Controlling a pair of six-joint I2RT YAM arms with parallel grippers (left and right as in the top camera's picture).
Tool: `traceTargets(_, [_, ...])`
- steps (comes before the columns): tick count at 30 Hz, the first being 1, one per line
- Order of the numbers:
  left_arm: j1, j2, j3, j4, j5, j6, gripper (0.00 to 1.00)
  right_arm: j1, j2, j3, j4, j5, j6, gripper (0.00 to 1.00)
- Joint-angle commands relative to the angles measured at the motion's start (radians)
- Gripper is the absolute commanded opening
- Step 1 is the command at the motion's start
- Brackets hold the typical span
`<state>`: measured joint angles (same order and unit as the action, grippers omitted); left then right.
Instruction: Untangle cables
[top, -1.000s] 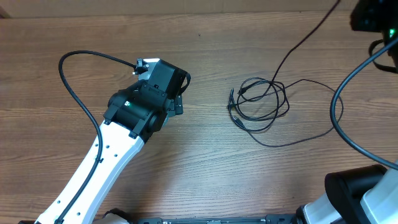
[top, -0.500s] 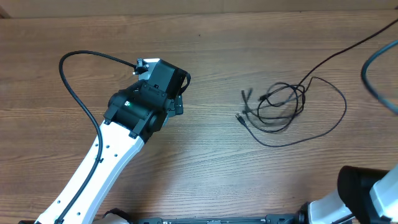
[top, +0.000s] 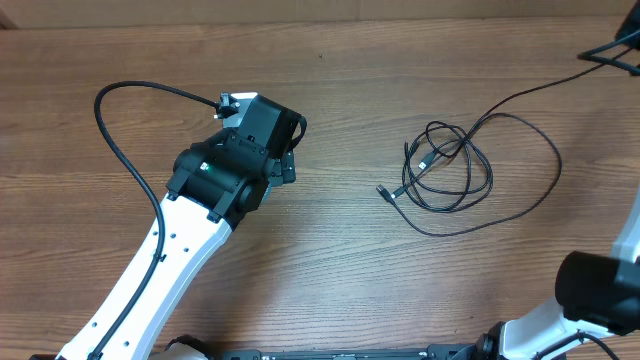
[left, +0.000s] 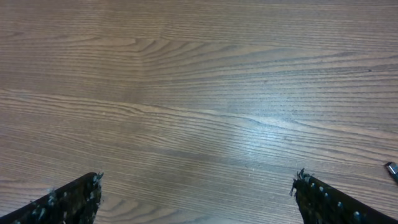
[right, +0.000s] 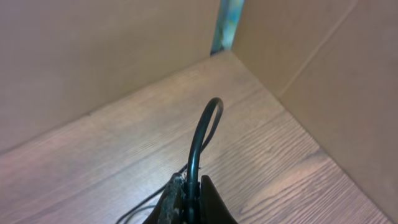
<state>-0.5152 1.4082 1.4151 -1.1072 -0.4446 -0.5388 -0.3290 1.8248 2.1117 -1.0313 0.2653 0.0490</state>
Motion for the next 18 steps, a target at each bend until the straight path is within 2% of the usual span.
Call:
traceTargets(1, [0.005, -0.008, 0.002, 0.002, 0.000, 0.024, 1.00, -0.032, 0.037, -0.062, 0.054, -0.005, 0.007, 0.04])
traceTargets(12, [0.005, -0.008, 0.002, 0.026, -0.001, 0.046, 1.00, -0.175, 0.262, -0.090, 0.073, -0.006, 0.052, 0.04])
traceTargets(18, [0.005, -0.008, 0.002, 0.040, -0.003, 0.046, 1.00, -0.246, 0.306, -0.090, 0.075, -0.046, 0.060, 0.04])
